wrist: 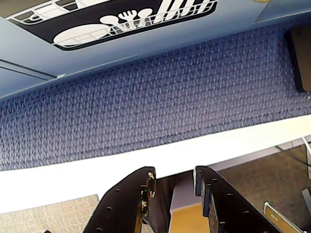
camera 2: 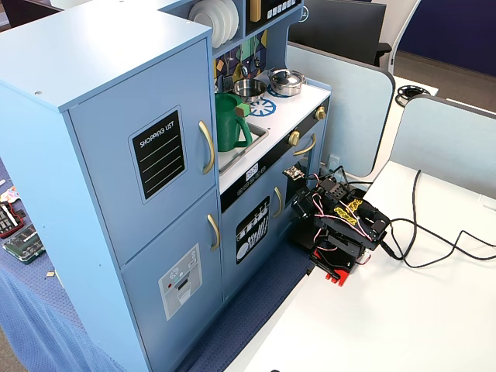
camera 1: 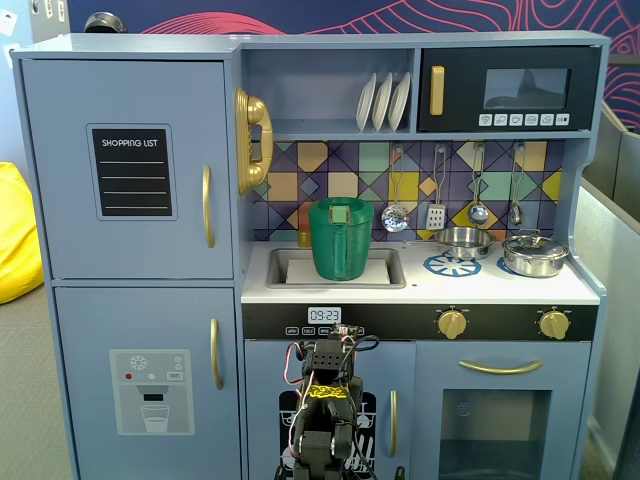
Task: Open the left cabinet door
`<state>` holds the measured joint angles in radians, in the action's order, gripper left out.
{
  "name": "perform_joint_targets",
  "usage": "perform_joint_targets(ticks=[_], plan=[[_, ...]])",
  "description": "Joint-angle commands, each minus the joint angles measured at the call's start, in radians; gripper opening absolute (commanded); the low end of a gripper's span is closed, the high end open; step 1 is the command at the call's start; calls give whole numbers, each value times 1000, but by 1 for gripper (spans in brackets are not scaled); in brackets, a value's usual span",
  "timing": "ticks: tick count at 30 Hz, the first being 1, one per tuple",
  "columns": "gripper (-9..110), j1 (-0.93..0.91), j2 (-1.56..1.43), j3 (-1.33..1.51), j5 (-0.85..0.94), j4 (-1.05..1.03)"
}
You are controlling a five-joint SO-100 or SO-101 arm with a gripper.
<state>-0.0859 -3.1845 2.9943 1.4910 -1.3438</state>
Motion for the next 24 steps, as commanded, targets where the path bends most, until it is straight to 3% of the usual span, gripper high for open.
perform_joint_targets(ticks=[1, 14, 24], plan=[[0, -67, 6, 2, 61, -190], [0, -6, 6, 2, 74, -169], [0, 302, 98, -204, 57, 319]])
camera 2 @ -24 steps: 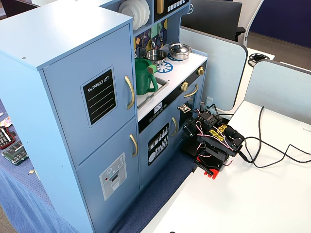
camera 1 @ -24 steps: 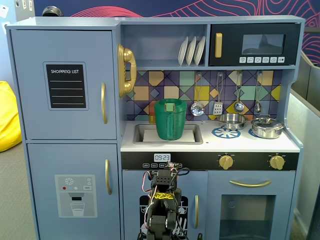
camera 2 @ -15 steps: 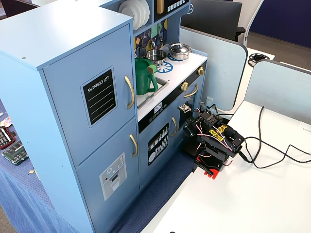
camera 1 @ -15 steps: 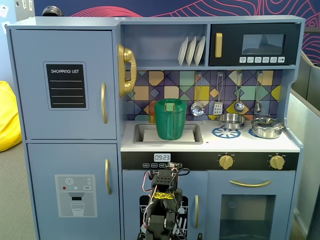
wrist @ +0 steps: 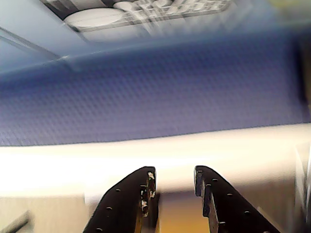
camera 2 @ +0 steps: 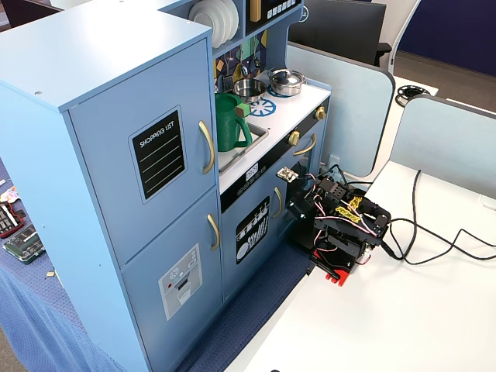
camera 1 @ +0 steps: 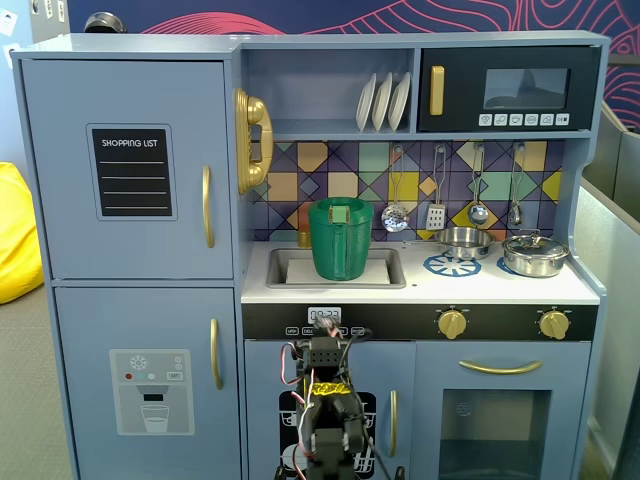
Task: Open the left cabinet door
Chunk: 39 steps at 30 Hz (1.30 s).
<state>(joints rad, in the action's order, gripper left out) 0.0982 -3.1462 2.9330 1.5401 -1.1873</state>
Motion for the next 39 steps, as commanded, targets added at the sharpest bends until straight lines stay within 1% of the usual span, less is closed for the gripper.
perform_joint_targets(ticks=[1, 6, 13, 16, 18, 22, 28, 39], plan=[[0, 150, 83, -184, 20, 207], [0, 268, 207, -430, 55, 388], [0, 411, 443, -856, 41, 492], [7, 430, 563, -1017, -55, 523], [9, 440, 626, -1091, -61, 543], [12, 460, 692, -1140, -17, 612], [15, 525, 764, -1150, 66, 807], [16, 581, 847, -1163, 143, 930]])
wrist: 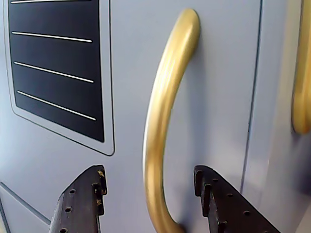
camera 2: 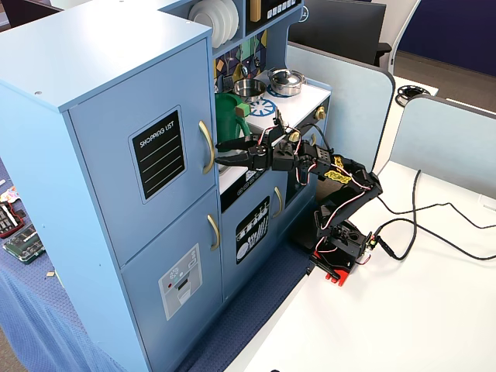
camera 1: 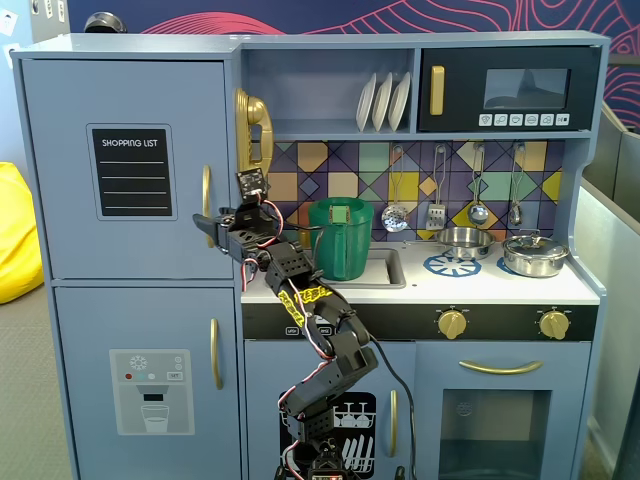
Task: Open the left cabinet door
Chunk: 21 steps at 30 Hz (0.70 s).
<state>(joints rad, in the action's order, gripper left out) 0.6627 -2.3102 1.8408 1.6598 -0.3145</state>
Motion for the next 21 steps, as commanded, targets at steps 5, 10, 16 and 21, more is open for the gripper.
perform_joint_targets(ticks=[5, 10, 16, 21], plan=[[16, 20, 60, -72, 35, 127], [15, 86, 74, -69, 83, 152], [13, 215, 35, -63, 161, 109], [11, 314, -12, -38, 247, 84]])
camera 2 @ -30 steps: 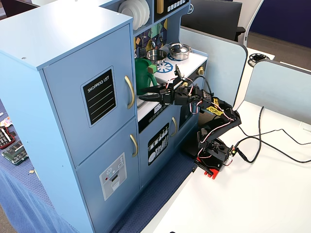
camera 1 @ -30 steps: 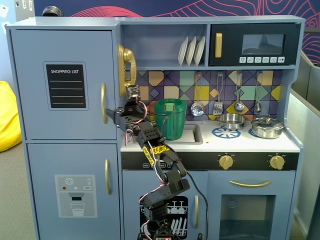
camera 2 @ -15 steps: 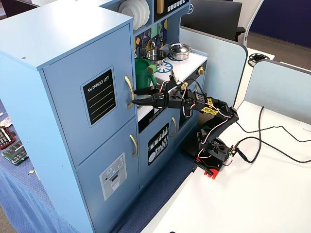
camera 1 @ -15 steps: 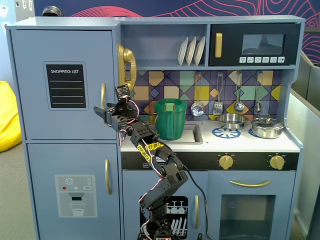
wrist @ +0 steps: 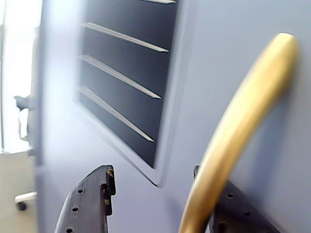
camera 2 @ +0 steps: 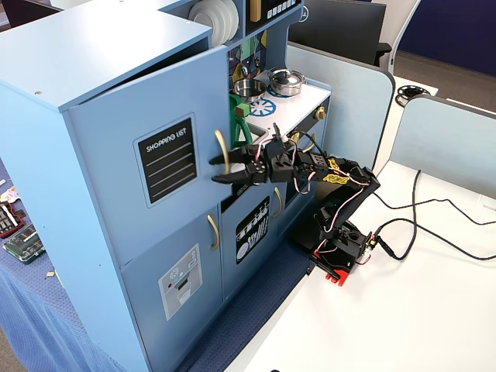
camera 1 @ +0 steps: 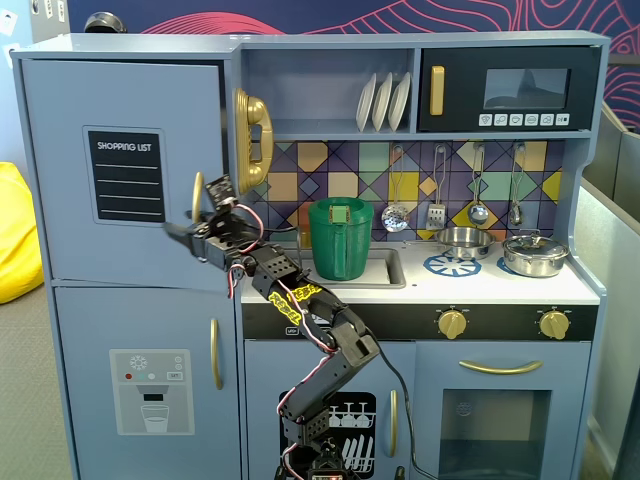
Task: Open the left cabinet door
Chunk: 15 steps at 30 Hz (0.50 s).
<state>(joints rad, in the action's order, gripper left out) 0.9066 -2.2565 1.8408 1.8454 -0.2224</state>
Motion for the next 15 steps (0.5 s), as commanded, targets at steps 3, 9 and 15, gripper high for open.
perform_joint_targets(ticks=[3, 9, 15], plan=[[11, 112, -135, 20, 84, -9], [9, 104, -319, 126, 100, -95], [8, 8, -506, 225, 64, -160]])
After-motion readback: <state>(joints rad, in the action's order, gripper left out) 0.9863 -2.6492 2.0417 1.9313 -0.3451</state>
